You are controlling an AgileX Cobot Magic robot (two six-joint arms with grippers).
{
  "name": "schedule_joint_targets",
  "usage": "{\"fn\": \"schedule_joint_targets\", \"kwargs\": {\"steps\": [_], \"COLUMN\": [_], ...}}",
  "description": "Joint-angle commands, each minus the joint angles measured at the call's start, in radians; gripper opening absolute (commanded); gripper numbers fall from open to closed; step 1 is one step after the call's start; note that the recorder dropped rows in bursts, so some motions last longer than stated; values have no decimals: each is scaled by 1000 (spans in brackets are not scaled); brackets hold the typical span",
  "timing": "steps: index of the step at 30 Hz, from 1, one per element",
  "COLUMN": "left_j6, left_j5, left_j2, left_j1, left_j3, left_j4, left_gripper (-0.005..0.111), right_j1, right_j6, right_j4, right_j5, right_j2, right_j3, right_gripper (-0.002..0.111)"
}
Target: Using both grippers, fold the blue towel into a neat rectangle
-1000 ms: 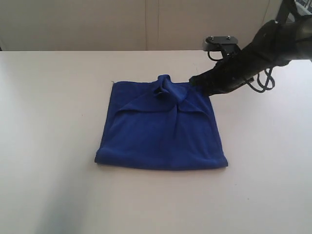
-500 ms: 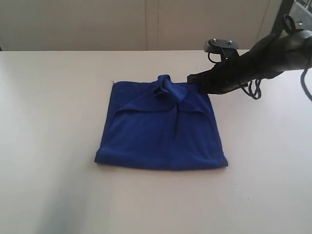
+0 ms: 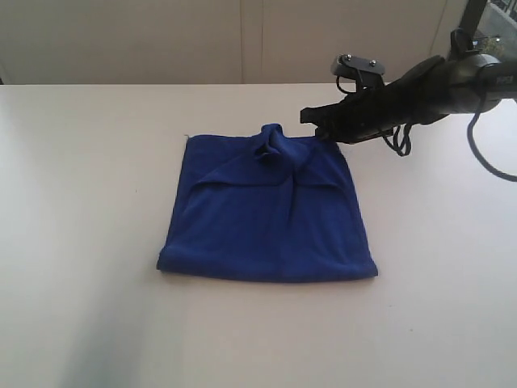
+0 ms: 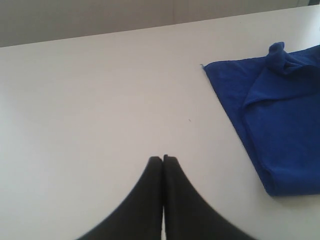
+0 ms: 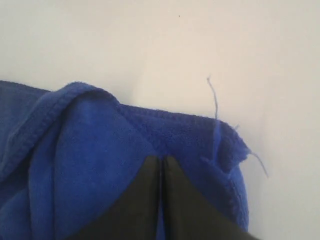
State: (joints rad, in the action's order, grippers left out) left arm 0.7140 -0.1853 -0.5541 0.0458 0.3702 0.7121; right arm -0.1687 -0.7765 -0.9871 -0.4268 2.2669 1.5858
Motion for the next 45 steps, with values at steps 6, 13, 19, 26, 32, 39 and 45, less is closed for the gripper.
{"fn": "schedule_joint_targets", "kwargs": {"steps": [6,13,19,26,32,39,45], "left_j6": [-1,-1,-1,-1,-1,-1,-1], "left_j5": [-3,-3,-3,-3,-3,-3,-3], "left_j2": [7,7,7,7,7,7,7], "left_j1": [1,1,1,1,1,1,1], "left_j3": [-8,-8,-8,-8,-8,-8,-8], "left_j4": [13,13,13,13,13,13,13], "left_gripper": [0,0,0,0,0,0,0], "right_j1": [7,-9,-22,-22,-40,-40,-40], "right_j6": [-33,-31,-35,-31,-60,-60,-65], "right_j4": [-11,-18,-19,-75,-80,-80,-59], "right_j5": [12,25,57,58,59,64,104], "right_j2": [28,28,28,61,71,85,85], "right_j3": [34,34,34,33,39,40,40], "right_gripper": [24,24,24,24,24,24,24]}}
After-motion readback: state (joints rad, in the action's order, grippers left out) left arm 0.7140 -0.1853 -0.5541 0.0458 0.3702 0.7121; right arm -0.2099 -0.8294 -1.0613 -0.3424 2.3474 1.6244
